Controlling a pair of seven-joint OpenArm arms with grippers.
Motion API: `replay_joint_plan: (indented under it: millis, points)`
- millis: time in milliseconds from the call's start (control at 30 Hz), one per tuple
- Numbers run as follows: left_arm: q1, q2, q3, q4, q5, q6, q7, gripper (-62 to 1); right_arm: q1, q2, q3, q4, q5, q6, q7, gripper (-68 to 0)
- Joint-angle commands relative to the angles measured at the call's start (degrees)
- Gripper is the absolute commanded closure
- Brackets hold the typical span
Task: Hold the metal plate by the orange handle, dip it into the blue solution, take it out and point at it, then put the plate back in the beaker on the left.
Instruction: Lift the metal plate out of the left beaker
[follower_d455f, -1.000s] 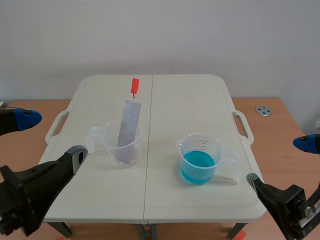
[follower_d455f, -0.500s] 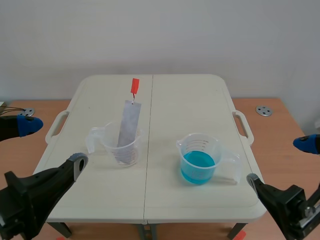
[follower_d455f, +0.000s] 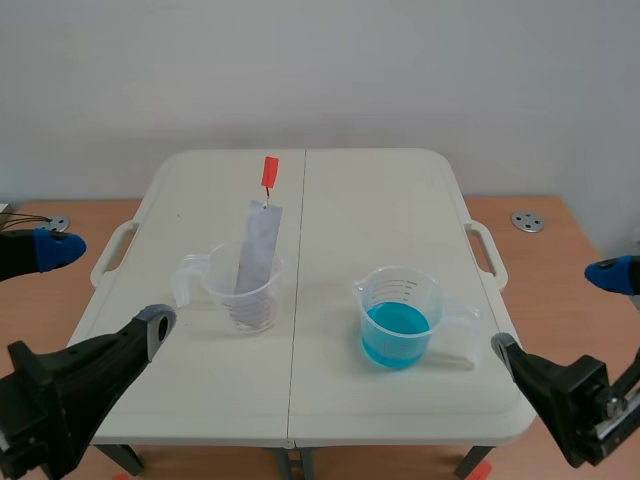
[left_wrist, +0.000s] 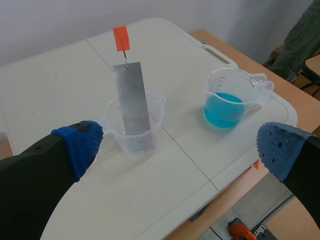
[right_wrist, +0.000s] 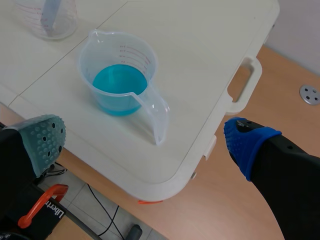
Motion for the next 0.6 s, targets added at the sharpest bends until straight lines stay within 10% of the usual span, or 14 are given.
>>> replay_joint_plan:
  millis: [0, 33, 167, 200, 567]
  points:
    - [-0.1, 0.1, 0.0, 0.6, -0.7, 0.1, -1.0, -62.3, 1.7, 0.4, -0.1, 0.7, 1.1, -0.1, 0.9, -66.3]
    - [-0.1, 0.1, 0.0, 0.6, -0.7, 0.1, -1.0, -60.1, 2.3, 0.4, -0.1, 0.7, 1.7, -0.1, 0.9, -66.3]
    - [0.0, 0.1, 0.0, 0.6, -0.7, -0.1, -0.9, -5.6, 5.2, 0.4, -1.2, 0.7, 2.3, -0.2, 0.6, -66.3]
    - [0.0, 0.1, 0.0, 0.6, -0.7, -0.4, -1.0, -0.6, 6.0, 0.4, -1.7, 0.7, 2.3, -0.2, 0.3, -66.3]
    - [9.3, 0.1, -3.5, 0.6, -0.6, 0.1, -5.4, -3.0, 14.6, -0.8, -7.9, 0.6, 2.3, -0.2, -3.5, -66.3]
